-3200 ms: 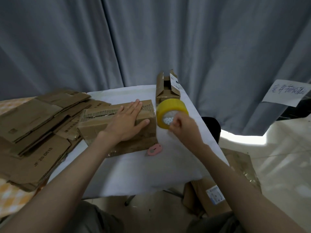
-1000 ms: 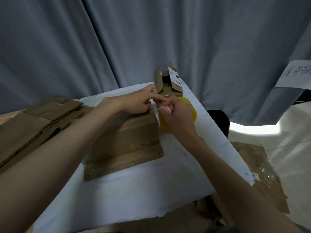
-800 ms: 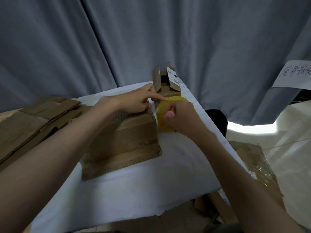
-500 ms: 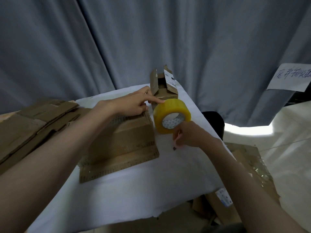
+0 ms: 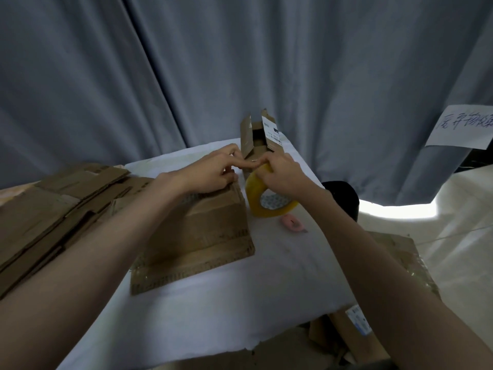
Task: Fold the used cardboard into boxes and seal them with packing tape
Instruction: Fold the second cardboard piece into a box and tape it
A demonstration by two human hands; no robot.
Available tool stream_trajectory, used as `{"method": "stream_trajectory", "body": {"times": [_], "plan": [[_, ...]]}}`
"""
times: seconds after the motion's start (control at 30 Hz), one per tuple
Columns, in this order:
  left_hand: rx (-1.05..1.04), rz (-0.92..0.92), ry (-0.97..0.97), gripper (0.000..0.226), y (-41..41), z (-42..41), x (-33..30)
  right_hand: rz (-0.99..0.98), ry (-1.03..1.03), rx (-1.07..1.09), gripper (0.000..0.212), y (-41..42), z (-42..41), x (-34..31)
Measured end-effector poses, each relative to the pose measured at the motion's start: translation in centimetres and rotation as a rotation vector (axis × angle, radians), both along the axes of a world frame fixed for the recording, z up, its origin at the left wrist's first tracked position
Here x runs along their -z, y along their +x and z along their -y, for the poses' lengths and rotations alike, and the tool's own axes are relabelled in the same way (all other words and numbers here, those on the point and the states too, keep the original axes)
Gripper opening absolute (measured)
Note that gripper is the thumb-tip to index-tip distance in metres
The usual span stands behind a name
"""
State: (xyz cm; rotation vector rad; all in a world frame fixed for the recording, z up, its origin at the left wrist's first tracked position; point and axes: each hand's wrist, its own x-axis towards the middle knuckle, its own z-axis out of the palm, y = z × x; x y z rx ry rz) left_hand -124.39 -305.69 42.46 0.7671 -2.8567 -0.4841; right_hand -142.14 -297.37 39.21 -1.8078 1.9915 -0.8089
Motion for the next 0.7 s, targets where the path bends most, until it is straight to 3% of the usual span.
{"method": "stream_trajectory", "body": {"times": [0.13,0.33,0.7], "plan": [[-0.008,-0.133,-0.093,0.036,1.4,-0.4,0.8,-0.042,0.129,-0.083,0.022,-0.7,0.7,-0.7],[0.095,-0.066,-0.307,0.028,2.6,-1.1,1.8,0.143,0.245,-0.192,0.032,-0.7,1.2,-2.5],[0.165,-0.003,-0.41,0.035,2.8,-2.0,1.5,0.293,0.246,-0.133,0.004,-1.2,2.2,-1.9]]}}
